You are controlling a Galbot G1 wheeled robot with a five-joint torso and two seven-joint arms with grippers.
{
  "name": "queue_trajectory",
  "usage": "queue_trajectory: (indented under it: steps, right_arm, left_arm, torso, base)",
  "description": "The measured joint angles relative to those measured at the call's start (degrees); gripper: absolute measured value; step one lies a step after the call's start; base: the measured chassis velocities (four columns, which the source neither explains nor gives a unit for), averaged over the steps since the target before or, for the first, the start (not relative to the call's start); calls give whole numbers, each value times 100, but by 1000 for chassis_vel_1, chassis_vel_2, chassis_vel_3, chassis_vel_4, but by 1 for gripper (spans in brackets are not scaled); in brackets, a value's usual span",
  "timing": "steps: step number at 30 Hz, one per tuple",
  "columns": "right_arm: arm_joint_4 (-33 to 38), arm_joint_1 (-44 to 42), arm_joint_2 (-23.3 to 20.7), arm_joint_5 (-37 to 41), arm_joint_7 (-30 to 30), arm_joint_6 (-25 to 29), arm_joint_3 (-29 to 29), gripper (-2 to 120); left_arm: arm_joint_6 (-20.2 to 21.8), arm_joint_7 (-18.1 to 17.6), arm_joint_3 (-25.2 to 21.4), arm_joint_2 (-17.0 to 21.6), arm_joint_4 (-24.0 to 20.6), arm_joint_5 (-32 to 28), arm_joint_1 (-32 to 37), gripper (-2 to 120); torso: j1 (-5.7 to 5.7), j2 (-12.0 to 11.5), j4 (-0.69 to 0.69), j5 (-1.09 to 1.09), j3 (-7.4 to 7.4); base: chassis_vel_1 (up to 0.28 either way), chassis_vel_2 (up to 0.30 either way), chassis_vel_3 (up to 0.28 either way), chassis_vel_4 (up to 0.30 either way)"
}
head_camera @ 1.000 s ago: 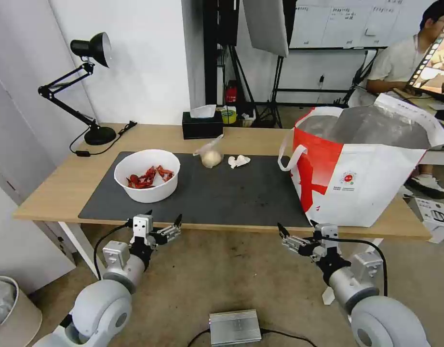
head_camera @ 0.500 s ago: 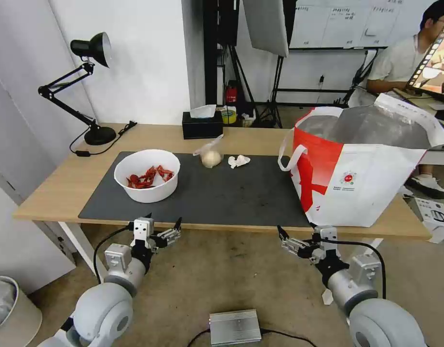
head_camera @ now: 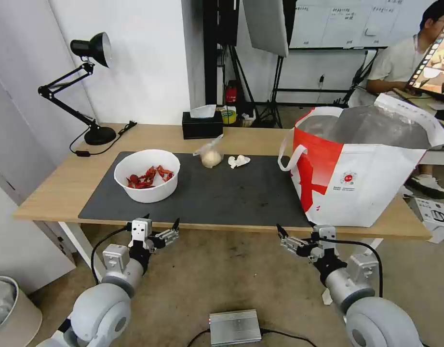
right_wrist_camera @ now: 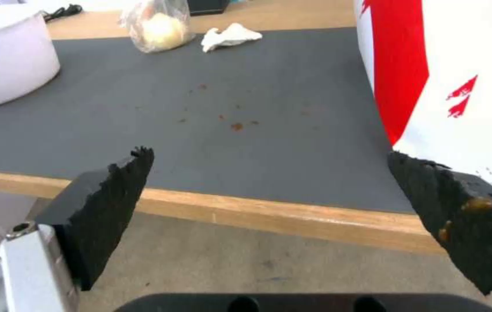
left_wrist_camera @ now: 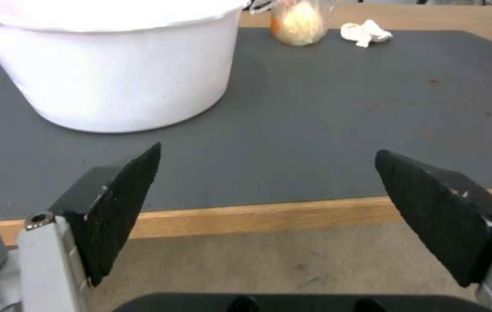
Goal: Pick up the trash from the table and place it into the takeout bag.
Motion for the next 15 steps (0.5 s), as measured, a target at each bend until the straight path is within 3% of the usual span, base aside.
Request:
queue_trajectory:
  steps: [7, 15]
  right_arm:
    - [-79, 297, -54, 141, -18, 35, -106, 100]
    - [-495, 1292, -190, 619, -72, 42, -638, 100]
  left_arm:
    - [-2, 2, 23, -24, 34, 0, -29, 100]
    - [-8, 2, 47, -81, 41, 20, -19, 100]
  torso:
    - [0, 0, -1, 0, 0]
    - [0, 0, 0, 0, 0]
  base:
    - [0, 0, 0, 0]
    - [0, 0, 0, 0]
